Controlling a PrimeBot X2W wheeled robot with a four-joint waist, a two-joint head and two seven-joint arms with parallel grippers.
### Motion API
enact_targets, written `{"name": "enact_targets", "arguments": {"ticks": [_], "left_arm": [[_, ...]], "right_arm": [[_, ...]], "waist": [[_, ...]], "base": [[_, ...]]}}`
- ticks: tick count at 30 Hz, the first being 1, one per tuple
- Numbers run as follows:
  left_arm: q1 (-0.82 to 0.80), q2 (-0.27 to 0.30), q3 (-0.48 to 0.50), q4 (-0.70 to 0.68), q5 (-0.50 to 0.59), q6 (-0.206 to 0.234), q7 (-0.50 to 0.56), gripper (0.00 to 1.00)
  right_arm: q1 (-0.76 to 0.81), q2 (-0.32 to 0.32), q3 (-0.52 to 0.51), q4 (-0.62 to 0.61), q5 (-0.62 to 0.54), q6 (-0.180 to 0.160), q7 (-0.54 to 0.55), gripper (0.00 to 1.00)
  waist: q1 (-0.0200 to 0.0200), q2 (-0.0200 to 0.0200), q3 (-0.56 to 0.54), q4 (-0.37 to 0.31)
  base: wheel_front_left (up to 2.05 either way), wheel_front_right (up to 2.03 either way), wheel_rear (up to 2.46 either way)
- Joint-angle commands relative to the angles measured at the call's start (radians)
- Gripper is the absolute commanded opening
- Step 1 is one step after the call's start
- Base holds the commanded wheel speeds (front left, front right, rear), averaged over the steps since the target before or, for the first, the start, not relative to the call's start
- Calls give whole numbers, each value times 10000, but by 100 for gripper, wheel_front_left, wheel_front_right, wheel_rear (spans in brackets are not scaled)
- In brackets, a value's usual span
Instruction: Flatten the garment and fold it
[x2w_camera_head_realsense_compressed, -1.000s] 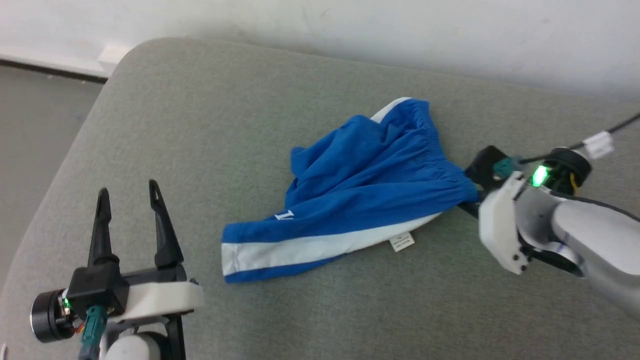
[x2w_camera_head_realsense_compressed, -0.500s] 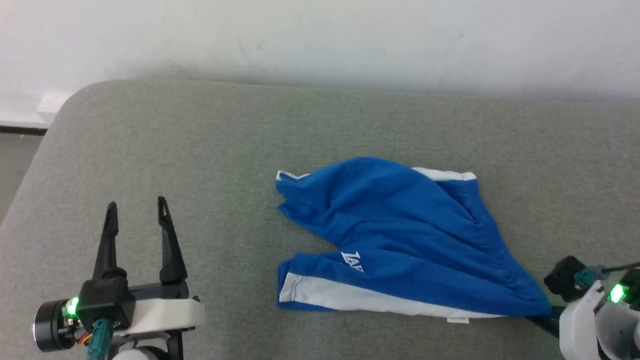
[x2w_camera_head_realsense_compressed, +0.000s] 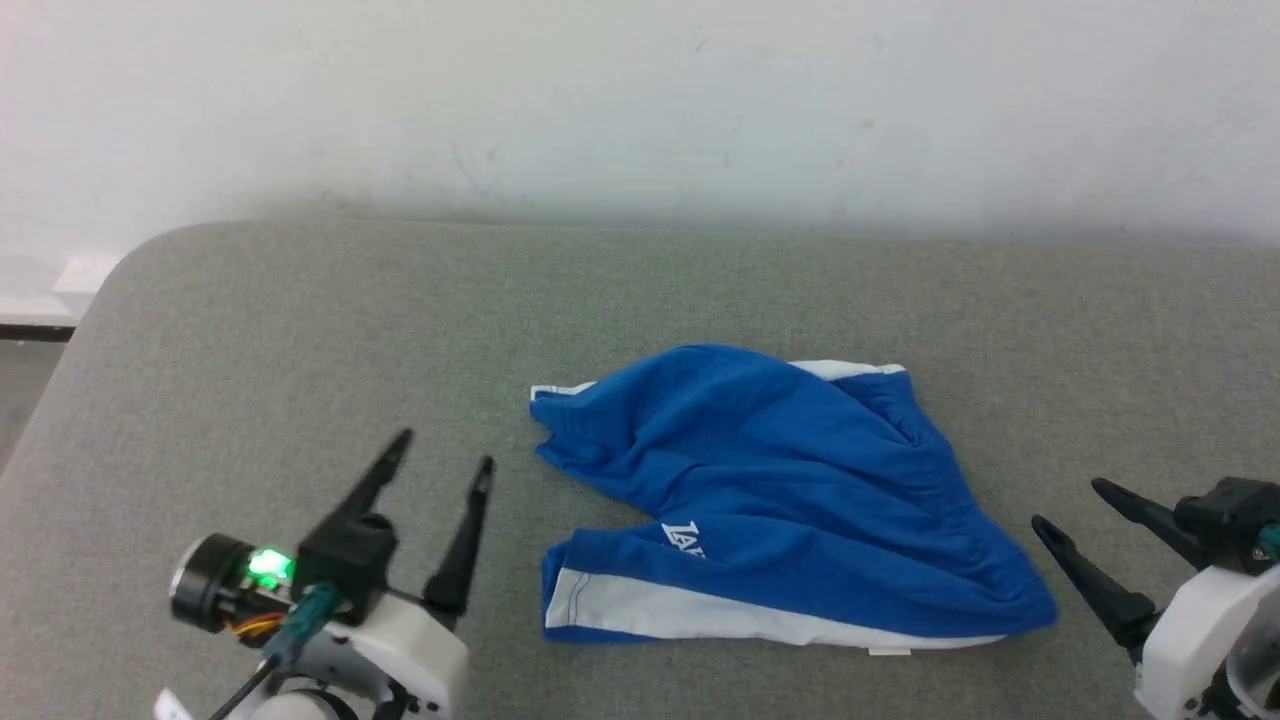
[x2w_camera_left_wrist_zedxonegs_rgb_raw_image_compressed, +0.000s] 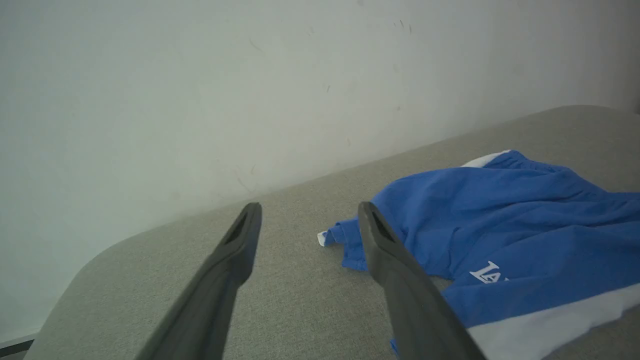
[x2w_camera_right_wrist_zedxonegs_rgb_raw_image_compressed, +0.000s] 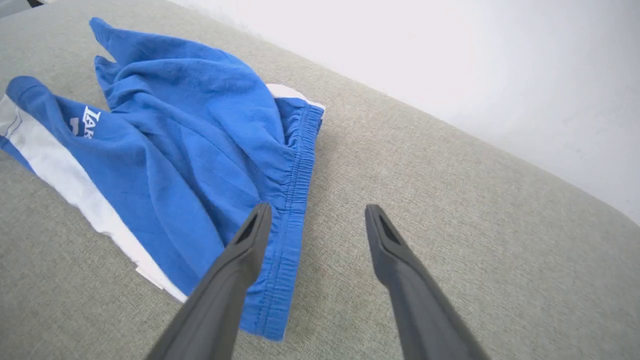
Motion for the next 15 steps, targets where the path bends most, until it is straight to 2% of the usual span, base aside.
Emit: {"name": "enact_targets", "arguments": {"ticks": [1, 4, 7, 11, 15], "left_arm": [[-155, 102, -195, -145, -149, -207, 490, 100], [-187, 442, -731, -524, -629, -568, 1997, 100], [-198, 842, -1306, -788, -1388, -715, 3356, 100], [-314, 1476, -2062, -939, -2397, -764, 4718, 100], [-562, 2150, -2835, -1059, -3404, -770, 5576, 100]], "right_arm": [[411, 351, -436, -266, -309, -21, 16, 100], [1293, 1182, -1852, -1050, -1151, -21, 285, 100], [1997, 1967, -2929, -1854, -2077, -21, 625, 100], [2565, 2833, -3632, -2698, -2946, -21, 1029, 100], [2741, 3255, -3840, -3117, -3379, -21, 1260, 100]], "waist": [[1, 0, -38, -75], [1, 0, 27, -162], [1, 0, 158, -300], [1, 0, 384, -545], [1, 0, 598, -801]], "base": [[0, 0, 0], [0, 0, 0], [0, 0, 0], [0, 0, 0], [0, 0, 0]]}}
